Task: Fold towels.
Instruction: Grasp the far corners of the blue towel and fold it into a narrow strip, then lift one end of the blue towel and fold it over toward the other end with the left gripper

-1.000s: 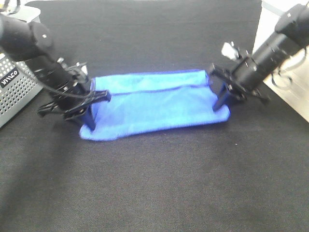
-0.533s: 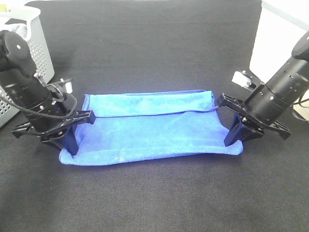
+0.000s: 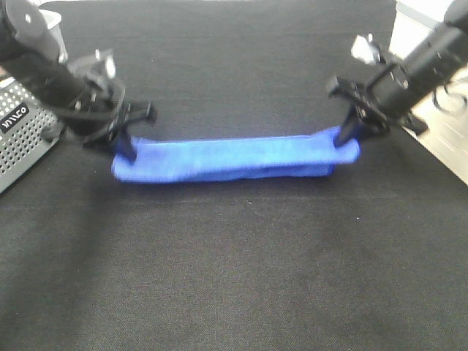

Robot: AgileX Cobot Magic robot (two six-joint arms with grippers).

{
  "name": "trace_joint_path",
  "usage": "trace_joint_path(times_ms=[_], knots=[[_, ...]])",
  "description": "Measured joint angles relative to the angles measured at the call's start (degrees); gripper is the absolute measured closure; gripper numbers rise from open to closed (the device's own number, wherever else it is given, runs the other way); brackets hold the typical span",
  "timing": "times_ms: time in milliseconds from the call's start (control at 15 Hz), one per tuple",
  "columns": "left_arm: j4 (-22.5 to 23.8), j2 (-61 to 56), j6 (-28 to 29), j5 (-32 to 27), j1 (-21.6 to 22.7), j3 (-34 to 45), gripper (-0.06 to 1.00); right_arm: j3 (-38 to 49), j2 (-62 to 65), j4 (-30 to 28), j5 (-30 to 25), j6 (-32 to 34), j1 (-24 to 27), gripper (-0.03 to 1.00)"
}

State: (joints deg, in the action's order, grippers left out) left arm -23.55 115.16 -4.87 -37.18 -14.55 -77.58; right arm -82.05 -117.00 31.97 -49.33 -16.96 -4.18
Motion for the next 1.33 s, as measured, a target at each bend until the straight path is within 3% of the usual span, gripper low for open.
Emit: trace_joint_path(times_ms=[133, 733, 867, 1067, 1133, 1333], knots=[[1.3, 0.7, 0.0, 5.8, 0.1, -2.3, 0.93, -6.9, -4.9, -0.2, -0.3, 1.0, 0.0, 0.97], [1.6, 13.8, 0.0, 5.7, 1.1, -13.0, 0.93, -14.7, -15.2, -0.3, 0.4, 1.1, 0.0, 0.95], [1.7, 14.6, 0.1, 5.5, 1.1, -14.3, 0.77, -14.7, -16.4, -0.3, 1.5, 1.1, 0.0, 0.71], [1.8, 14.7, 0.1, 5.2, 1.1, -14.6, 0.33, -14.9, -16.3, -0.1, 1.2, 1.1, 0.0, 0.27], [1.8, 14.7, 0.2, 4.8, 1.1, -14.6, 0.27, -15.0, -15.8, -0.3, 1.0, 1.1, 0.0, 0.20], [6.4, 13.6, 6.6, 2.4, 1.8, -14.6, 0.24, -15.1, -13.5, -2.8, -1.8, 2.2, 0.0, 0.15]])
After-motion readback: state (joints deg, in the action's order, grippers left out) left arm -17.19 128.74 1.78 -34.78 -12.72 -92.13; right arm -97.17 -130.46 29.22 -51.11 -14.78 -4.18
